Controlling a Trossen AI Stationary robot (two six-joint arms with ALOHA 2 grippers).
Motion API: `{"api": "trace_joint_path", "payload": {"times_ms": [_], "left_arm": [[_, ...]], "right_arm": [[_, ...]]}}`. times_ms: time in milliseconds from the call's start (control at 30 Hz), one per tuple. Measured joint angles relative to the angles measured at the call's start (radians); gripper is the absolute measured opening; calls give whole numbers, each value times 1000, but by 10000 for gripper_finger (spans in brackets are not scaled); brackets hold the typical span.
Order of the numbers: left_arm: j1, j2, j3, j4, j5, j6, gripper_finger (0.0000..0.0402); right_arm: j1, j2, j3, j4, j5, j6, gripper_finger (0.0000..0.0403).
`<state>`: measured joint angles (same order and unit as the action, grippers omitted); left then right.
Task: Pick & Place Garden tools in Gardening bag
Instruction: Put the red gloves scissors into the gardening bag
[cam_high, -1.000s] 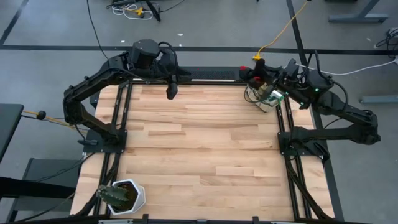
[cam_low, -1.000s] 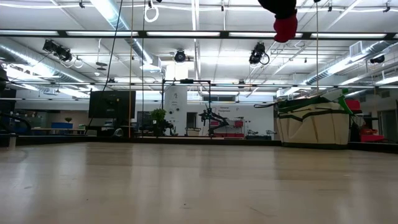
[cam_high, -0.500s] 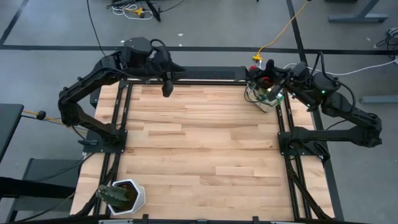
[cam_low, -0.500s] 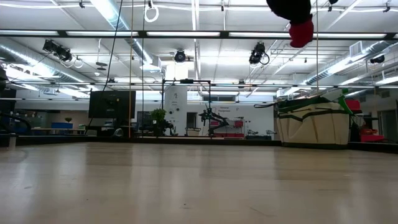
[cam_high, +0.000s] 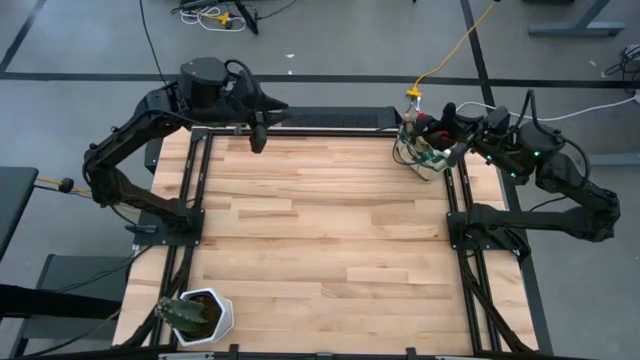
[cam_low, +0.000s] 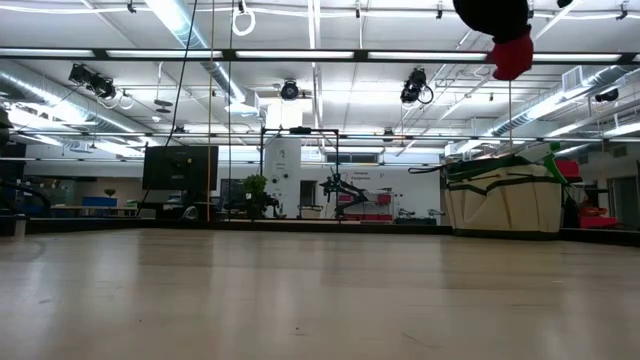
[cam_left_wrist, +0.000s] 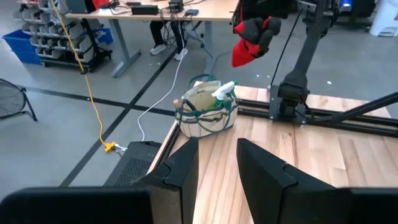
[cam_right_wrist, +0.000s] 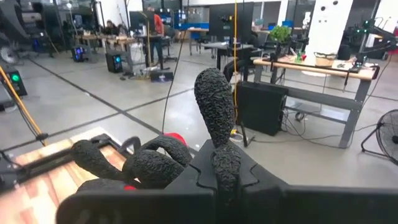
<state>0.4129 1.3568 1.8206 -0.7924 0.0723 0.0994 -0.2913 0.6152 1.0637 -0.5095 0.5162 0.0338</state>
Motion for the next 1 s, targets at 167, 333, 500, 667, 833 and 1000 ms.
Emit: {"api": "trace_joint_path", "payload": {"times_ms": [167,333,500,667,833,1000], "left_arm": [[0,-10,0,-10,-1,-1,115],[0,-12,0,-17,-2,-1,115],[0,-12,0,-17,-1,-1,115],[0,-12,0,-16,-1,-2,115],[0,-12,0,-16,-2,-1,115],[0,-12,0,-16,-1,-1,115]], "right_arm": [[0,-34,0,-70,0,14,0],[0,-69,0,-85,0,14,0],[0,-98,-6,-135,1,31,0],[0,-156,-83,-120,17,50,0],[0,-225,-197,-16,26,64,0],[0,-275,-306,95,30,80,0]]}}
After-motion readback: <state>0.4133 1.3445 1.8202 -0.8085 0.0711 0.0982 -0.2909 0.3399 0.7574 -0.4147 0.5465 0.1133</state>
